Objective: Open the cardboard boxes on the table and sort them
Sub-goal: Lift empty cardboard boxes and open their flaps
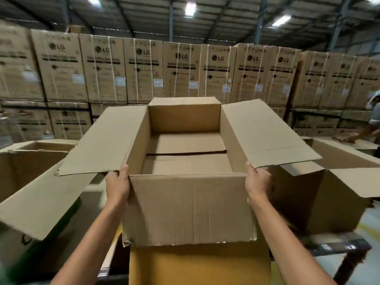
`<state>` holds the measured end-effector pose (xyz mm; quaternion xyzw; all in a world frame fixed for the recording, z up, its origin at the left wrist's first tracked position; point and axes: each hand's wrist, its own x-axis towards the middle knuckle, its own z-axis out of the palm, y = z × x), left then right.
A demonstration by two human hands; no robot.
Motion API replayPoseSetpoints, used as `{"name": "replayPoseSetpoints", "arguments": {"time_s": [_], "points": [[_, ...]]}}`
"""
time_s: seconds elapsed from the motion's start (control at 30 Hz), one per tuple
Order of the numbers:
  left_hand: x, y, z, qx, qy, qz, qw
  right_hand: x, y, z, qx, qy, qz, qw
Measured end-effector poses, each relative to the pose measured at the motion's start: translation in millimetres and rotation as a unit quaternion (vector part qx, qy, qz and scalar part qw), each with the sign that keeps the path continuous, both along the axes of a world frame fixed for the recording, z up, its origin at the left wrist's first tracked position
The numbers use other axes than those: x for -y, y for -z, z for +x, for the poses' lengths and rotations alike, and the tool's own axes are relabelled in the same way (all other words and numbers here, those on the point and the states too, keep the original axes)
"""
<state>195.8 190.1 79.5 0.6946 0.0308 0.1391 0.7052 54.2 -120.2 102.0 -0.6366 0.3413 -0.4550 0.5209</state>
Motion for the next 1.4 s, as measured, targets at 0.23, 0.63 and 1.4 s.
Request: {"name": "replayPoseSetpoints", "arguments": {"time_s": [0.23,0.63,1.4], "points": [[41.4,-24.8,19.4,-0.087,0.068,0.05,0.993,40.0,53.7,12.1,-0.168,-0.031,0.065,0.983],[34.8,43.0,12.6,-0.238,0.087,0.162,0.954,59.1,70.7,28.8,-0.294,-0.123,0.018,0.948],[20.3,24.3,-9.2,-0.003,0.224,0.653,0.724,59.7,33.6,-3.0,-0.57,-0.204,-0.404,0.686]]}}
